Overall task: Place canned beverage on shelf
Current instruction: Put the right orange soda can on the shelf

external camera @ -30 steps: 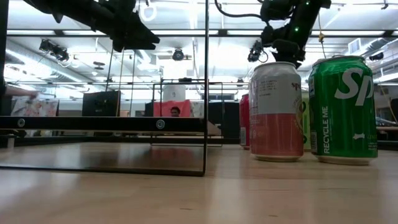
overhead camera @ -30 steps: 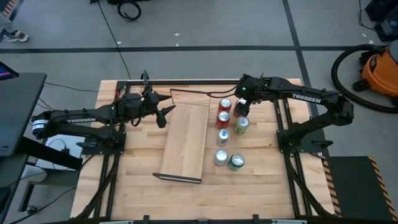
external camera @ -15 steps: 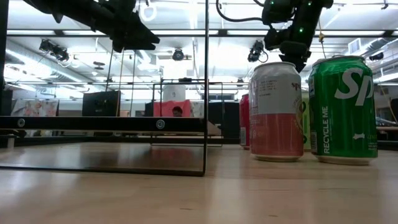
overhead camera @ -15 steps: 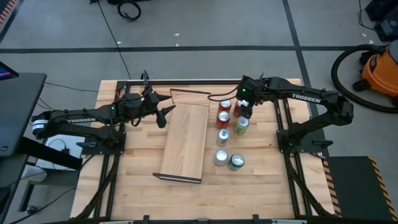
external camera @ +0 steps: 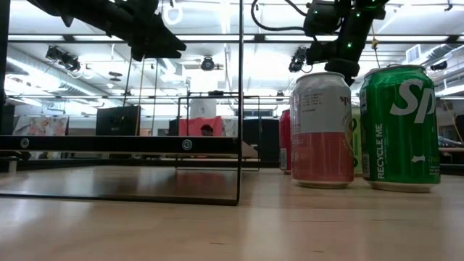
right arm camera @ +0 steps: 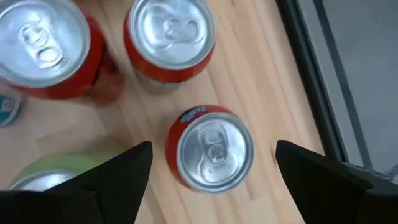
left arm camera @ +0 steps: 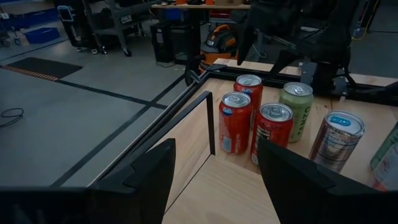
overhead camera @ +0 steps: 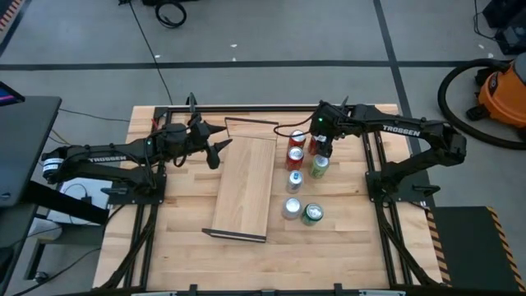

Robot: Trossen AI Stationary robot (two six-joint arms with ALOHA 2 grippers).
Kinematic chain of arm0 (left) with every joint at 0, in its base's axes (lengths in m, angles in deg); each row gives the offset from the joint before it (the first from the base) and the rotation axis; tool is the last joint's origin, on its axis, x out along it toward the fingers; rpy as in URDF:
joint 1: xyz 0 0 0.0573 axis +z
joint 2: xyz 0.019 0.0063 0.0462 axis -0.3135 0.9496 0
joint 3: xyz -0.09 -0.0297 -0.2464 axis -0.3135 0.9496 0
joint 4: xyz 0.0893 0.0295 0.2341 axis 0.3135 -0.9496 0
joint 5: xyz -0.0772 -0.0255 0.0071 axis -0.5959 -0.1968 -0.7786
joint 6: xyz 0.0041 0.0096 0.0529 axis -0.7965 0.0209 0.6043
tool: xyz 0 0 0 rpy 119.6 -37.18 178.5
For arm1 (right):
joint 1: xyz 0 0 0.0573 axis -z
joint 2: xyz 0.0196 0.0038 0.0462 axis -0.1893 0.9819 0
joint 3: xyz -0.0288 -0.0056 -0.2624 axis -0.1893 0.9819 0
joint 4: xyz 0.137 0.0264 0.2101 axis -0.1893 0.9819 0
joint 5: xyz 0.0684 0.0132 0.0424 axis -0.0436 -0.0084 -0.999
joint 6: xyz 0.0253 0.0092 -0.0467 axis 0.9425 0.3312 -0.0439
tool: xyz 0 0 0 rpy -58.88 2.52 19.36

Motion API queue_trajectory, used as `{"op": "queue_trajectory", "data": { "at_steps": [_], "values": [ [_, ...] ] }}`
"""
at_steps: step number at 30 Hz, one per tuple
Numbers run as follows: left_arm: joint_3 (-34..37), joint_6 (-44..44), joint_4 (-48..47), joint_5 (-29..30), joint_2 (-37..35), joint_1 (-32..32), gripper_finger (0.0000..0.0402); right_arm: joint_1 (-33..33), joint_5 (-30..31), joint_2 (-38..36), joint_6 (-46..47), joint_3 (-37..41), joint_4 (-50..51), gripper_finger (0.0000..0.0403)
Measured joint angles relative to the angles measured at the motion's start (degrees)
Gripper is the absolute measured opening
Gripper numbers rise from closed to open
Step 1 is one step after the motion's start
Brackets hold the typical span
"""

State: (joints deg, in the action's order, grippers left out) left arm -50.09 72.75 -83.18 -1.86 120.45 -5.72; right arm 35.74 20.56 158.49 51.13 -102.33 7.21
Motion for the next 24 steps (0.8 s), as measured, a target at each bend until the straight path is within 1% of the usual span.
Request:
{"op": "queue_trajectory", "data": {
  "at_steps": [5, 9, 14, 21, 24],
  "values": [
    [0.00, 0.02, 0.06, 0.00, 0.00, 0.00, 0.0238, 0.60, 0.46, 1.91, 0.35, -1.98, 2.09, 0.0352],
    [0.00, 0.80, 0.78, 0.02, 0.00, 0.00, 0.0238, 0.56, -0.42, 5.41, 0.22, -5.15, 3.63, 0.0352],
    [0.00, 0.81, 0.90, 0.02, 0.00, 0.00, 0.0238, 0.65, -0.62, 10.67, -4.11, -8.57, 7.01, 0.0352],
    [0.00, 1.05, 0.25, 0.02, 0.00, 0.00, 0.0238, 1.00, 0.19, 13.71, -5.75, -9.89, 8.20, 0.0352],
    [0.00, 1.12, -0.07, 0.02, 0.00, 0.00, 0.0238, 2.38, -1.78, 14.45, -5.86, -9.89, 9.32, 0.0352]
  ]
}}
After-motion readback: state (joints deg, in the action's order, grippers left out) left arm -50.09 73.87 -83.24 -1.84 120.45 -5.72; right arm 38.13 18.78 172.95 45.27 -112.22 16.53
